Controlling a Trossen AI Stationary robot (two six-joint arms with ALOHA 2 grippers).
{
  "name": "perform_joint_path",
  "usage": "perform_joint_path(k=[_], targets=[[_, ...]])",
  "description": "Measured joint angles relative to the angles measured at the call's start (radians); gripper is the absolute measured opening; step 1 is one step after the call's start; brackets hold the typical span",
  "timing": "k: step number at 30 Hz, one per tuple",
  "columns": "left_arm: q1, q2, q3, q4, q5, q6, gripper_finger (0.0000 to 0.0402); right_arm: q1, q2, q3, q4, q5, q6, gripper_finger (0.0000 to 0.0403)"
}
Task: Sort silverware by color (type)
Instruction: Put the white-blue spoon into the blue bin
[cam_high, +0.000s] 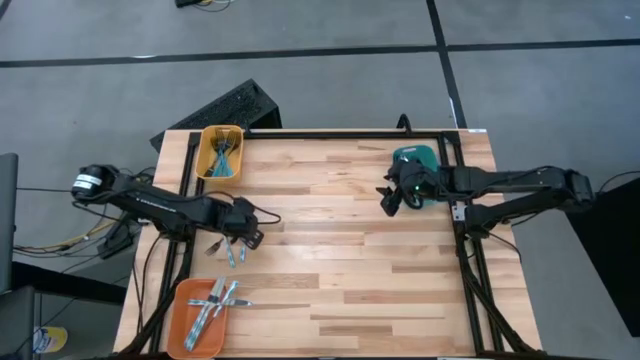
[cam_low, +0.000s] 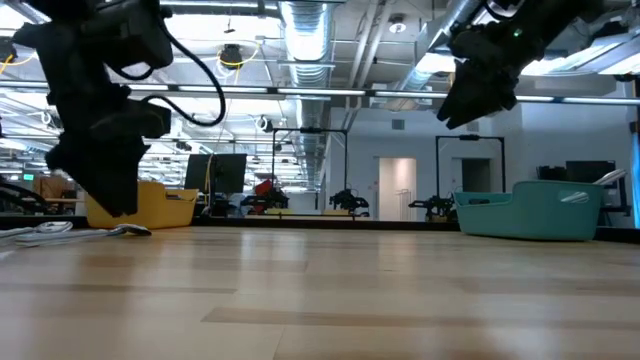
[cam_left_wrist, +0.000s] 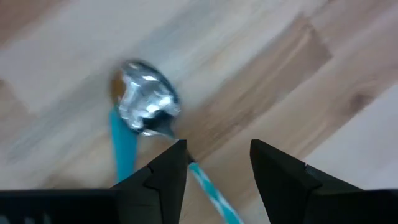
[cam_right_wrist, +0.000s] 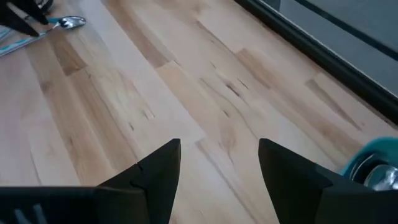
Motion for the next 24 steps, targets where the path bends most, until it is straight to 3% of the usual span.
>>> perform_joint_path(k=[12, 15, 20, 24], targets=[[-0.004, 0.129, -0.035, 0.031, -0.017, -0.069, 0.0155, 0.096, 0.000, -0.020, 0.002, 0.055, 0.077, 0.0214], [-0.004, 0.140, -0.034, 0.030, -0.024, -0.065, 0.0123, 0.108, 0.000, -0.020, 0.010, 0.062, 0.079, 0.0203], [-0.005, 0.142, -0.035, 0.083, -0.050, 0.026, 0.0024, 0.112, 0.000, -0.020, 0.020, 0.121, 0.084, 0.0182], [-0.002, 0.152, -0.016, 0.258, -0.075, 0.208, 0.0010, 0.120, 0.072, -0.018, 0.084, 0.125, 0.087, 0.0169]])
